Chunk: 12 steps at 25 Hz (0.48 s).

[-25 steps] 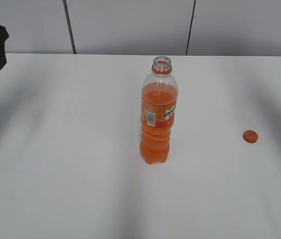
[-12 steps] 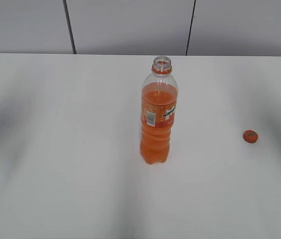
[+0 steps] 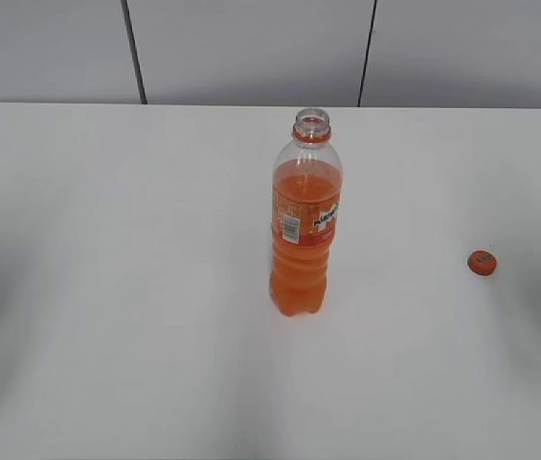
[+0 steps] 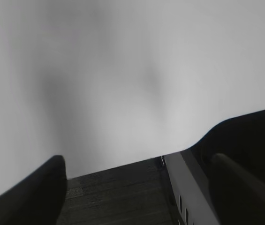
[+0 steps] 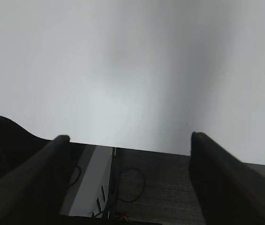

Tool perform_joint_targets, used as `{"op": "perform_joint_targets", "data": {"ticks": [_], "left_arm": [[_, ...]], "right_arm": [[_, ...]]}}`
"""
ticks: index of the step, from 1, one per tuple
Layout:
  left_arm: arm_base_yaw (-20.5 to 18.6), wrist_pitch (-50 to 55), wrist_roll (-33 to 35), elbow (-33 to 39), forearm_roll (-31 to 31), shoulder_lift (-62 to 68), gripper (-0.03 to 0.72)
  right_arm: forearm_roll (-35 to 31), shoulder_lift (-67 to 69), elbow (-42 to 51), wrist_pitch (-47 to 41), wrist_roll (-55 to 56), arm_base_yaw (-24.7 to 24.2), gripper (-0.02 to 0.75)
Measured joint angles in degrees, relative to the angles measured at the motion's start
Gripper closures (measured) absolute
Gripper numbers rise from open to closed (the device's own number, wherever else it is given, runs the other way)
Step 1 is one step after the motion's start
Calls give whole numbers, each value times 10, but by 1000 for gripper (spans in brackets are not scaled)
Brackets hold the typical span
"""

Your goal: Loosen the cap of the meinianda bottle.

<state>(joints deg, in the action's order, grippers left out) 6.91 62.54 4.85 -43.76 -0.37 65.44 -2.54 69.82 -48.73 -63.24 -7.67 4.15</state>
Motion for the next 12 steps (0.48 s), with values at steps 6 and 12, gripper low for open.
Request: {"op": "perform_joint_targets", "data": {"ticks": [6, 12], "left_arm": [[0, -10, -1, 55, 4, -82, 126], [0, -36, -1, 103, 8, -184, 126]], "right_arm": [[0, -57, 66, 30, 0, 0, 152], [0, -112, 115, 39, 0, 0, 152]]}}
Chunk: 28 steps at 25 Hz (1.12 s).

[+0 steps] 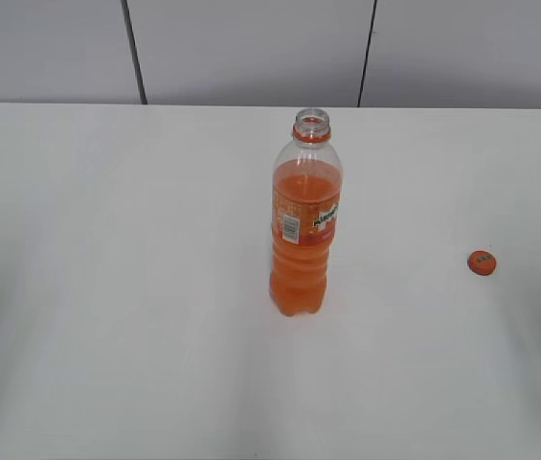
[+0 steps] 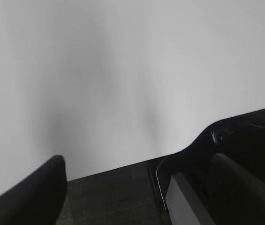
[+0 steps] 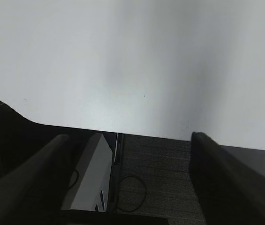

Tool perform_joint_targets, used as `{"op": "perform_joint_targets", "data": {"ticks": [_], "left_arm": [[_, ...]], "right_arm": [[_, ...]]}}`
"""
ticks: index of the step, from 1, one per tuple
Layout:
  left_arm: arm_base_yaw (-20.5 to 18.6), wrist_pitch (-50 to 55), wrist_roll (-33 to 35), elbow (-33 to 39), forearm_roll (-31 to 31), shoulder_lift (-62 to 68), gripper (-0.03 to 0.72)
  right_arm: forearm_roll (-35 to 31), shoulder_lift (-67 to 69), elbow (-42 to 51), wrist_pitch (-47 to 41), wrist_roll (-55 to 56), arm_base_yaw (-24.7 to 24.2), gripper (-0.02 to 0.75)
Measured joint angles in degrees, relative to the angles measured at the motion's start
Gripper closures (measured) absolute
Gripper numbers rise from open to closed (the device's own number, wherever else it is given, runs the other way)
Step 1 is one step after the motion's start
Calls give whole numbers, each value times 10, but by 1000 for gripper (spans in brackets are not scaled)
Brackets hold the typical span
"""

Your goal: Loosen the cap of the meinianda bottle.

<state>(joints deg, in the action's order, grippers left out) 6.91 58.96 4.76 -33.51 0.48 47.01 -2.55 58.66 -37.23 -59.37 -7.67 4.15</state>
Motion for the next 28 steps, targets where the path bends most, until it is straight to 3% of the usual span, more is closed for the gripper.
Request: {"op": "perform_joint_targets", "data": {"ticks": [14, 28], "left_arm": [[0, 3, 0, 7, 3, -265, 126], [0, 3, 0, 8, 8, -395, 126]], "right_arm": [[0, -166, 84, 17, -14, 0, 152], [2, -355, 118, 14, -15, 0, 152]]}}
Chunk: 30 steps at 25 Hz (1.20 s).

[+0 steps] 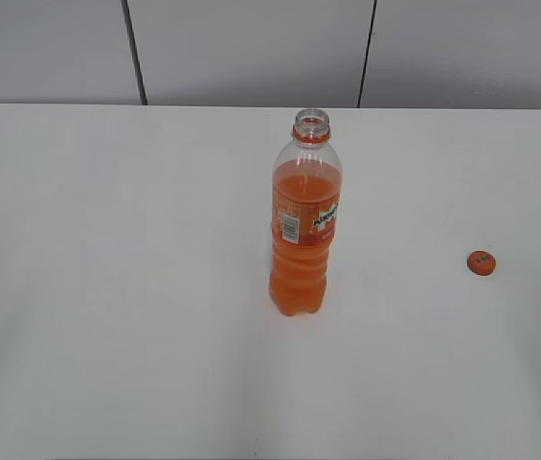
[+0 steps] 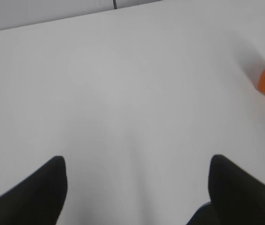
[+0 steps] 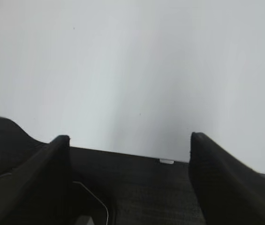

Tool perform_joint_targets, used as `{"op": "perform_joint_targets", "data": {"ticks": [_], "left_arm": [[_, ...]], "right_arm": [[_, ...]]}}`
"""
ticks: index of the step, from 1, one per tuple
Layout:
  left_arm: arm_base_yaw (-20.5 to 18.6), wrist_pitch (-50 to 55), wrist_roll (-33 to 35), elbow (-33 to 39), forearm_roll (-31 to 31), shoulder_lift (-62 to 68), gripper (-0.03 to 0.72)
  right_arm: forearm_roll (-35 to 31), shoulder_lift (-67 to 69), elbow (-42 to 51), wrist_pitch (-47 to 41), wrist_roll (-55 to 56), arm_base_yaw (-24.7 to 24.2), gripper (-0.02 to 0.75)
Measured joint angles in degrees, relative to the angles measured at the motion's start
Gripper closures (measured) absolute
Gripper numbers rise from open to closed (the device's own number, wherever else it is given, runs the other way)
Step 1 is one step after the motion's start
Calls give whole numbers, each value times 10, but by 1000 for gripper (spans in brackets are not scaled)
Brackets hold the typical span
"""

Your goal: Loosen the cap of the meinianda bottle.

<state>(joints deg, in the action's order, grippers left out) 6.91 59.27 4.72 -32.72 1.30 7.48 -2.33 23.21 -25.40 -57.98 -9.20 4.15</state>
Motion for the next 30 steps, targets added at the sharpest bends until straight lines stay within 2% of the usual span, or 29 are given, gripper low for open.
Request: {"op": "perform_joint_targets", "data": {"ticks": [8, 14, 30], "left_arm": [[0, 1, -4, 0, 0, -72, 126], [0, 1, -5, 0, 1, -79, 126], [0, 0, -5, 1, -1, -79, 126]], "right_arm": [[4, -137, 0, -1, 0, 0, 152], [9, -230, 0, -2, 0, 0, 152], [16, -237, 0, -3, 0, 0, 152]]}}
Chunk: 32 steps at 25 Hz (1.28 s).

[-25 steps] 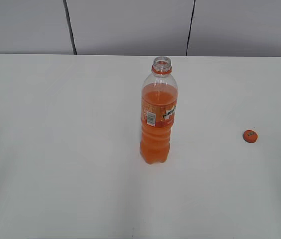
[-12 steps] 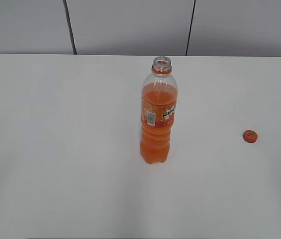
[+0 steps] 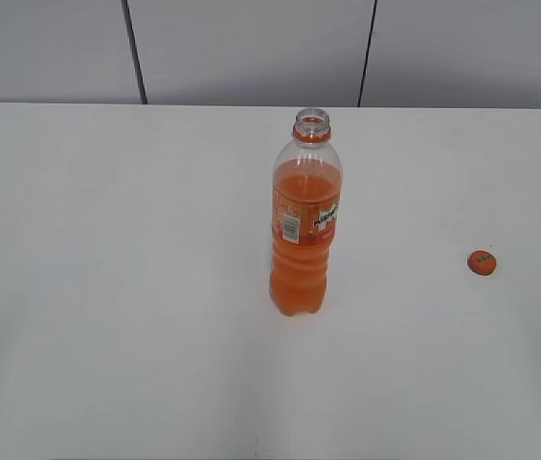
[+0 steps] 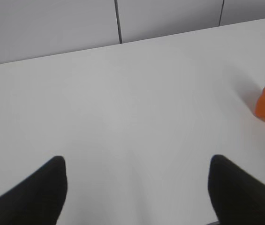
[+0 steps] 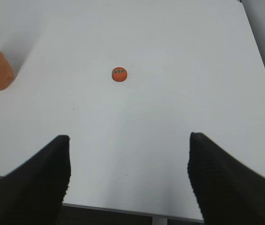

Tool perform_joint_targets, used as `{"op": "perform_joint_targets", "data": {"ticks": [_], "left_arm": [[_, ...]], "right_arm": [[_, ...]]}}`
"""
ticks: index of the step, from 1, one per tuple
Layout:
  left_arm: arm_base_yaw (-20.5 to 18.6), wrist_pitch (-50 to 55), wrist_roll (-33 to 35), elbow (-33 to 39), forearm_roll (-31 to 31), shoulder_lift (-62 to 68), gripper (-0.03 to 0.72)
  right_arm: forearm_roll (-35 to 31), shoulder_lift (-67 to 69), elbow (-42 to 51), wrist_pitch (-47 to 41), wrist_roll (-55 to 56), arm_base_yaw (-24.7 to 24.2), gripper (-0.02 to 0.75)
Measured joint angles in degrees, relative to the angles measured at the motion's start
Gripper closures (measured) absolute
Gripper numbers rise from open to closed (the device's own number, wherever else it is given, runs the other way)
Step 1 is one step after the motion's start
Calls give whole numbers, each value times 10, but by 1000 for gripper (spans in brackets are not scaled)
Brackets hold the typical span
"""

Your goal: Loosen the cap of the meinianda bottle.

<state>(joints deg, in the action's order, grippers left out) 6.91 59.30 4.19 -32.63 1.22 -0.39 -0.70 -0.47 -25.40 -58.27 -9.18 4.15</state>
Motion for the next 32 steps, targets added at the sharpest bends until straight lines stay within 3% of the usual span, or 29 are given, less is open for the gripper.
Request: {"op": "perform_joint_targets", "data": {"ticks": [12, 20, 32], "left_arm": [[-1, 0, -1, 0, 0, 0, 126], [-58, 0, -1, 0, -4, 0, 126], [-61, 0, -1, 0, -4, 0, 126]], "right_arm": [[7, 0, 0, 0, 0, 0, 152], [7, 0, 0, 0, 0, 0, 152], [7, 0, 0, 0, 1, 0, 152]]}}
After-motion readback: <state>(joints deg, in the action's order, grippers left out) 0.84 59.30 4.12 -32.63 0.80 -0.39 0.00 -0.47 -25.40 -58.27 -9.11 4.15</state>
